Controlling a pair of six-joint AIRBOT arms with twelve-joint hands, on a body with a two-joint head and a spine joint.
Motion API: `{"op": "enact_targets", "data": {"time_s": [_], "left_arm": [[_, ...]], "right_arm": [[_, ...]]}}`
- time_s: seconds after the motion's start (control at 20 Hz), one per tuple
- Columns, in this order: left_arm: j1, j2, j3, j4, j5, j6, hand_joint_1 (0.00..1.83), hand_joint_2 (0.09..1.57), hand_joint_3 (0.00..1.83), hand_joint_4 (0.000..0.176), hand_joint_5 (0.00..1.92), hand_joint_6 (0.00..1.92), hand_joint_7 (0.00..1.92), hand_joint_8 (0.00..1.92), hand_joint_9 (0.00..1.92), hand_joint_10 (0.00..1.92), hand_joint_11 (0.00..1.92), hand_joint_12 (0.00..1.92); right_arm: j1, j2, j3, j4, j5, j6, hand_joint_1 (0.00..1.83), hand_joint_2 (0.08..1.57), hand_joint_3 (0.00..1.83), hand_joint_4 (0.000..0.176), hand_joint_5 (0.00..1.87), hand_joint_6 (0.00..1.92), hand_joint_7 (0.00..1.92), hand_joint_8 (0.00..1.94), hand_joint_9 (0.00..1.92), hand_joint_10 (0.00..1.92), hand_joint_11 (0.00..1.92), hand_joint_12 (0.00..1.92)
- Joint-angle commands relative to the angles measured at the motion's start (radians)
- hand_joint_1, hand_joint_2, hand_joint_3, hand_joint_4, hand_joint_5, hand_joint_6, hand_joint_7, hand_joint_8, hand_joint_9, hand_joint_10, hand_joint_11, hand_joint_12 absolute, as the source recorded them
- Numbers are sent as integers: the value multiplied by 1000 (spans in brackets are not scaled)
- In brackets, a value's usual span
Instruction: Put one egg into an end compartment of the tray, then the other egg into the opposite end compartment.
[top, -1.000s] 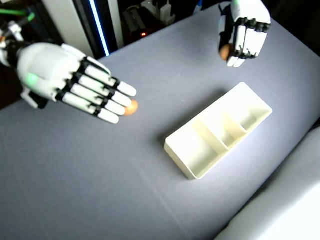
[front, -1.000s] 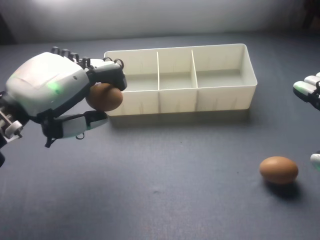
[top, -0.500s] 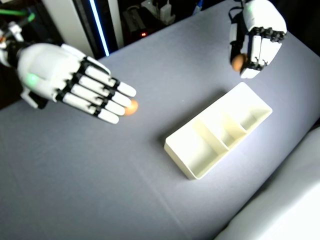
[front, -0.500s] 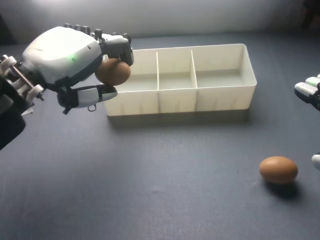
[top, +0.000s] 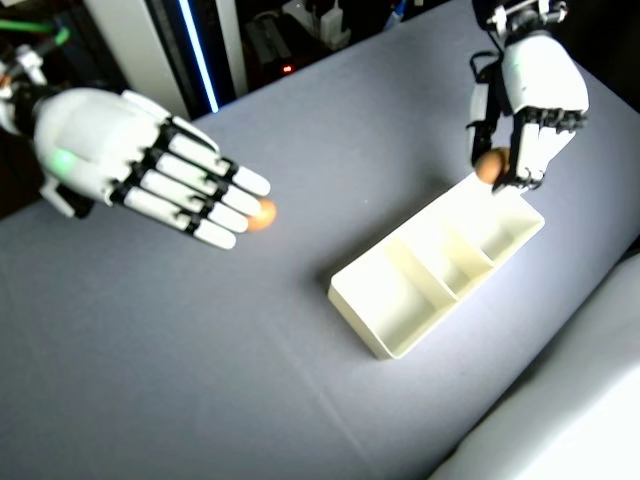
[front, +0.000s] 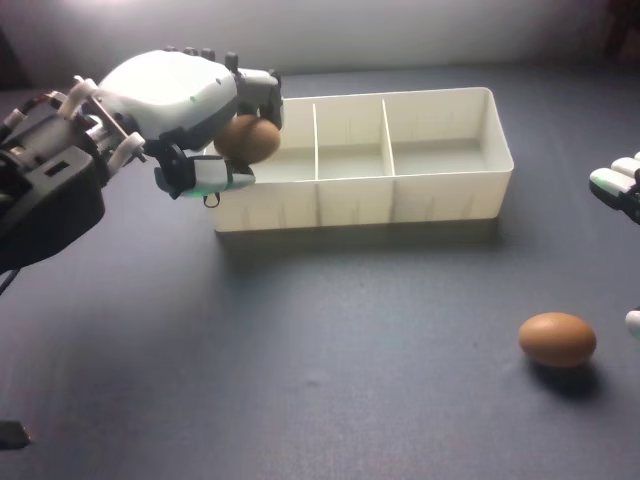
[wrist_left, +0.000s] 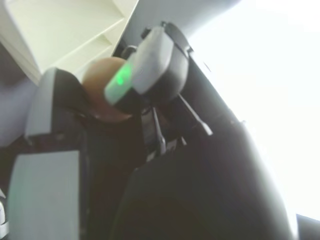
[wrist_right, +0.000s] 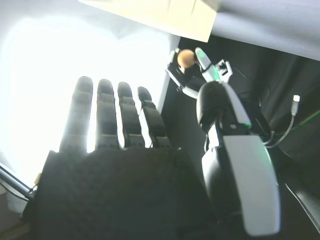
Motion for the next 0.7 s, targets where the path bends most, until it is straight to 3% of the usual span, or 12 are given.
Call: {"op": "enact_targets", "data": {"time_s": [0.0,0.05,0.1,0.15,0.25,0.3,0.35,0.4,0.55,0.6,0.65], "left_arm": [[-20,3,10,-10,-93,18,907,1335,13,0,78,979,301,963,208,1402,38,1921],[-28,-5,19,-16,-69,35,935,1295,0,0,121,904,399,988,336,1354,143,1921],[-32,-12,25,-28,-51,56,984,1275,0,0,118,910,404,1095,381,1444,280,1921],[-33,-19,32,-32,-42,62,979,1245,0,8,7,1037,186,1099,123,1354,10,1908],[-33,-25,37,-35,-37,62,975,1240,0,8,1,1045,159,1113,126,1402,1,1918],[-33,-27,37,-35,-37,62,952,1237,0,44,0,973,90,1062,77,1387,0,1920],[-33,-27,36,-35,-39,62,906,1239,0,62,0,822,29,951,26,1348,0,1893],[-32,-26,34,-35,-41,62,908,1228,0,56,0,799,37,873,11,1302,0,1850],[-23,-11,17,-36,-72,62,866,1211,0,89,0,629,0,674,0,1094,0,1839],[-19,-2,6,-36,-89,62,829,1218,0,115,0,535,0,348,0,880,0,1866],[-14,7,-5,-36,-108,62,802,1221,0,114,0,483,0,200,0,760,0,1880]], "right_arm": [[3,1,3,-7,118,8,377,1356,0,0,0,0,0,0,0,0,0,0],[1,1,3,-7,117,10,375,1354,0,0,0,0,0,0,0,0,0,0],[0,1,3,-6,117,12,356,1354,0,0,0,0,0,0,0,0,0,0],[0,1,4,-6,116,13,371,1362,3,0,0,0,0,0,0,0,0,0],[-1,1,4,-6,116,14,379,1359,2,0,0,0,0,0,0,0,0,0],[-1,1,4,-6,116,14,380,1359,1,0,0,0,0,0,0,0,0,0],[-1,1,4,-6,116,14,381,1359,1,0,0,0,0,0,0,0,0,0],[-1,1,4,-6,116,14,382,1360,2,0,0,0,0,0,0,0,0,0],[-1,1,4,-7,117,16,381,1359,1,0,0,0,0,0,0,0,0,0],[-1,1,3,-7,117,17,375,1359,1,0,0,0,0,0,0,0,0,0],[-1,1,3,-9,117,19,364,1357,0,0,0,0,0,0,0,0,0,0]]}}
